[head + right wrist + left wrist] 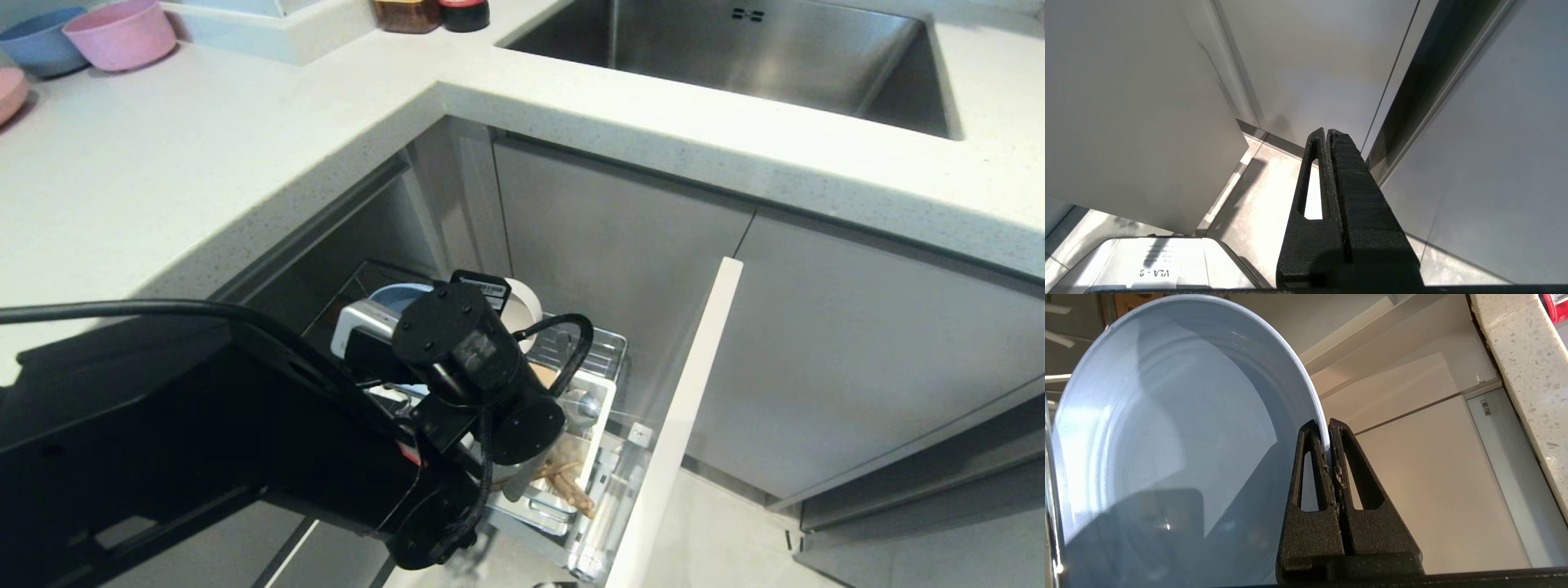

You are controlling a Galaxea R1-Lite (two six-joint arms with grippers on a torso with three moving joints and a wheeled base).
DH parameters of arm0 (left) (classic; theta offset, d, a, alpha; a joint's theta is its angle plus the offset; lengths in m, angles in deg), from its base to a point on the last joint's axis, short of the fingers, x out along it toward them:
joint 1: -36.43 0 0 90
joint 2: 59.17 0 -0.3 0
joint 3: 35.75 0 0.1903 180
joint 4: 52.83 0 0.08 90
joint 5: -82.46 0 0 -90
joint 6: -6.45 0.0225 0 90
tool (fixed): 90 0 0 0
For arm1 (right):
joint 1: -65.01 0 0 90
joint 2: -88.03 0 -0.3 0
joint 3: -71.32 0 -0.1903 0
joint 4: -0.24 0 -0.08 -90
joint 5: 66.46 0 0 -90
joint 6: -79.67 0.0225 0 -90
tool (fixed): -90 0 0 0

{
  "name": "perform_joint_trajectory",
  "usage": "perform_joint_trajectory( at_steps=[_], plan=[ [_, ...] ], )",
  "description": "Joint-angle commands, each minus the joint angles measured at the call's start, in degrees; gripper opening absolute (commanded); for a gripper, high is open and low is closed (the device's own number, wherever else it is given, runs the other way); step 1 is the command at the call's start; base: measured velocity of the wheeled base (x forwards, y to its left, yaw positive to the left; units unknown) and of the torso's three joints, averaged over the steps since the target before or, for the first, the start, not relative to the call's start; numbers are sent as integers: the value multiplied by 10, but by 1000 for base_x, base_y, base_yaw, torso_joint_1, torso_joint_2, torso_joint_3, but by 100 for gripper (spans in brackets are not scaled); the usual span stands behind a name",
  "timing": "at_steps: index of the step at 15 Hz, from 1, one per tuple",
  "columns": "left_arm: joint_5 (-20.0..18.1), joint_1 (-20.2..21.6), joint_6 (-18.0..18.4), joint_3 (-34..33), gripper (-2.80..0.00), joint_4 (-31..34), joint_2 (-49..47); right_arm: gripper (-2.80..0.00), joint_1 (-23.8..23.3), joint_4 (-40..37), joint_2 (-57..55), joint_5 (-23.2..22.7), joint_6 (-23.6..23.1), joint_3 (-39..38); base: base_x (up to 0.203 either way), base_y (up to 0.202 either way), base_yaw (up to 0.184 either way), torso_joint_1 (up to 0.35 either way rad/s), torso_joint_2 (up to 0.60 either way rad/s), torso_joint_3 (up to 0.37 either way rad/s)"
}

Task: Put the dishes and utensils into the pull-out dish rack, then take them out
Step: Pick up the plate and place it in the cupboard

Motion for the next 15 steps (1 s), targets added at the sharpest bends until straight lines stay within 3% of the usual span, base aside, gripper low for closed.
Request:
perform_joint_trajectory(
  at_steps=[1,4,5,15],
  plan=[
    [4,0,-3,0,-280,-4,-3,-280,0,0,0,0,0,-1,0,0,0,0,0,0],
    [7,0,-2,-1,-280,-4,-2,-280,0,0,0,0,0,-1,0,0,0,0,0,0],
    [8,-1,0,-1,0,-4,-1,-280,0,0,0,0,0,-1,0,0,0,0,0,0],
    [17,-3,2,5,0,19,4,-280,0,0,0,0,0,-1,0,0,0,0,0,0]
  ],
)
